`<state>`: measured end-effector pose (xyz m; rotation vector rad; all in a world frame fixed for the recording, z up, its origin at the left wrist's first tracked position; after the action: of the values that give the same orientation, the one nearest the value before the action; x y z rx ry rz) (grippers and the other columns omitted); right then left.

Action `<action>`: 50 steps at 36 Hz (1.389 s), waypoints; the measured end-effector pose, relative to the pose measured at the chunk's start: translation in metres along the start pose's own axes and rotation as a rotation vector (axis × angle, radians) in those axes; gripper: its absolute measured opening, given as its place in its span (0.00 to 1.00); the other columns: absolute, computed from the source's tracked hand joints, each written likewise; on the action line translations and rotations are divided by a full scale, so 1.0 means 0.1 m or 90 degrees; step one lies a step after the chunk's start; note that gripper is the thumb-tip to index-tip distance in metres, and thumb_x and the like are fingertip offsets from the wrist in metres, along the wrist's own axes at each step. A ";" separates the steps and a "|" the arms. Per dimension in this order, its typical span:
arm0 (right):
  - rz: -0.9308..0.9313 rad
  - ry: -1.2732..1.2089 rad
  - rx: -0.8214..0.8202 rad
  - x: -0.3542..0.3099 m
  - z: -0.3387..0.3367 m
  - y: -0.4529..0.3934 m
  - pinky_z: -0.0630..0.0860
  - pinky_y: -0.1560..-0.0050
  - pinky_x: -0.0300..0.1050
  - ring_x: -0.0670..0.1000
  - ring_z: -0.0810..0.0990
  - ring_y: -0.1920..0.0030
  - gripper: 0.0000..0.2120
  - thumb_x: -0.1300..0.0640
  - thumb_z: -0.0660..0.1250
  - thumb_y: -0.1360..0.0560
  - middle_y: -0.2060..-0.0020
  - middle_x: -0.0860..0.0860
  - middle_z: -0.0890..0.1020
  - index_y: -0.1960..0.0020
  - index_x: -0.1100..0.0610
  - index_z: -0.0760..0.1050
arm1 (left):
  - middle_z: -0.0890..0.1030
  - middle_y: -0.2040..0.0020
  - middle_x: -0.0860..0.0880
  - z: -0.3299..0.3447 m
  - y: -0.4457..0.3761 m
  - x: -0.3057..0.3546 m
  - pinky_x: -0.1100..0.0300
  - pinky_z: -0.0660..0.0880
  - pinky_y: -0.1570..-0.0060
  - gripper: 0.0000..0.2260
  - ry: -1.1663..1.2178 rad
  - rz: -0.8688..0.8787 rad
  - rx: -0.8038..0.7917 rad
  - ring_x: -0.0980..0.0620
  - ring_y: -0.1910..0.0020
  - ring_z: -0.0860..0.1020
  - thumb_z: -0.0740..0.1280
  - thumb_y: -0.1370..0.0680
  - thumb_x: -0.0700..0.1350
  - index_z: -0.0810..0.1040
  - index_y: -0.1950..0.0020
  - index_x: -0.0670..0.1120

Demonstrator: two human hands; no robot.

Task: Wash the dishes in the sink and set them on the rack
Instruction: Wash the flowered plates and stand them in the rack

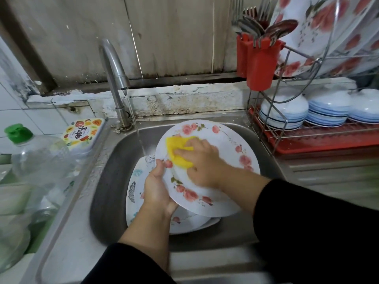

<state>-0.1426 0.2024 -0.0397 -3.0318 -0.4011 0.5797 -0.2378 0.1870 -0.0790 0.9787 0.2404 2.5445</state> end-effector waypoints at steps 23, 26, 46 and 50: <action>-0.318 0.103 -0.089 0.02 0.10 0.46 0.40 0.25 0.52 0.60 0.43 0.24 0.36 0.34 0.36 0.23 0.24 0.59 0.52 0.24 0.54 0.56 | 0.83 0.53 0.40 -0.04 -0.04 0.12 0.52 0.76 0.54 0.20 0.065 0.036 0.045 0.42 0.59 0.83 0.53 0.19 0.55 0.77 0.49 0.43; -0.352 0.182 -0.158 0.31 -0.10 0.62 0.45 0.24 0.53 0.62 0.47 0.24 0.40 0.30 0.46 0.25 0.25 0.62 0.55 0.25 0.58 0.60 | 0.84 0.54 0.38 0.04 0.00 0.15 0.42 0.72 0.46 0.21 0.064 0.032 0.047 0.37 0.51 0.79 0.52 0.19 0.55 0.77 0.46 0.41; -0.310 0.212 0.050 0.12 -0.65 1.06 0.71 0.35 0.57 0.60 0.68 0.31 0.37 0.68 0.66 0.34 0.29 0.58 0.68 0.27 0.54 0.61 | 0.83 0.51 0.37 0.57 0.47 0.40 0.45 0.73 0.52 0.19 -0.016 0.048 -0.038 0.39 0.56 0.83 0.54 0.19 0.50 0.80 0.46 0.40; -0.312 0.245 0.037 0.15 -0.80 1.14 0.74 0.40 0.61 0.63 0.74 0.36 0.32 0.60 0.67 0.34 0.33 0.59 0.73 0.30 0.54 0.66 | 0.84 0.56 0.39 0.53 0.47 0.46 0.47 0.75 0.58 0.13 -0.088 0.039 0.041 0.39 0.57 0.82 0.55 0.20 0.43 0.77 0.46 0.40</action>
<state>-0.0717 0.0982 0.0204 -2.7332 -1.0261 -0.0217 -0.2477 0.1648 0.0024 1.1976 0.2572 2.5246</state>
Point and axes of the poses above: each hand's wrist, its own y-axis away from the middle knuckle, its own z-axis out of the palm, x = y × z, the point moved 6 cm from there along -y, towards the middle knuckle
